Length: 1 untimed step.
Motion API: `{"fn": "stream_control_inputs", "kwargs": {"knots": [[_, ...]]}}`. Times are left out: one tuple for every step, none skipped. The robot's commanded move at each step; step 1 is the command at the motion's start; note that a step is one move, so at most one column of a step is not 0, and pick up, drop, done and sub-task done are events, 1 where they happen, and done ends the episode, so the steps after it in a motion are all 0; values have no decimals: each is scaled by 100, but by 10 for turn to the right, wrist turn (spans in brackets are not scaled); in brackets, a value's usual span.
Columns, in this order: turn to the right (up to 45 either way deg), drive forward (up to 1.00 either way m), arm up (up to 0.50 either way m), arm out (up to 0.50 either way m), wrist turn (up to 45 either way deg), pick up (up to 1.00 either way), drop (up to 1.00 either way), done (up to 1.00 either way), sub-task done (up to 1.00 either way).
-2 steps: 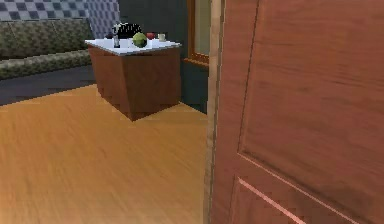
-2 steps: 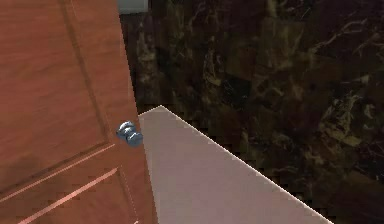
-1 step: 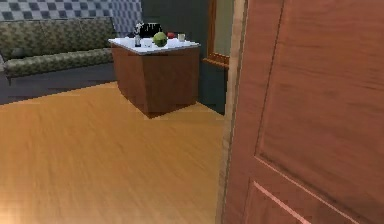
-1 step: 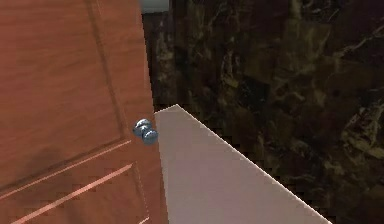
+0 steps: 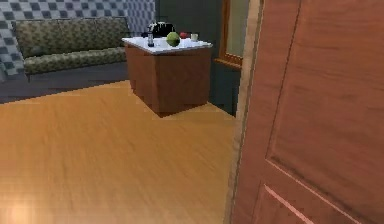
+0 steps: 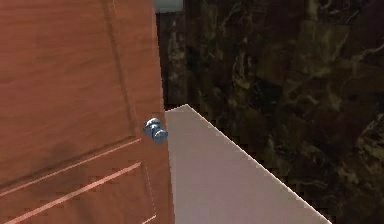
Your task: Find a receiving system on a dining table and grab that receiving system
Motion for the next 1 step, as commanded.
{"fn": "stream_control_inputs", "kwargs": {"knots": [[0,50,0,0,0,0,0,0,0]]}}
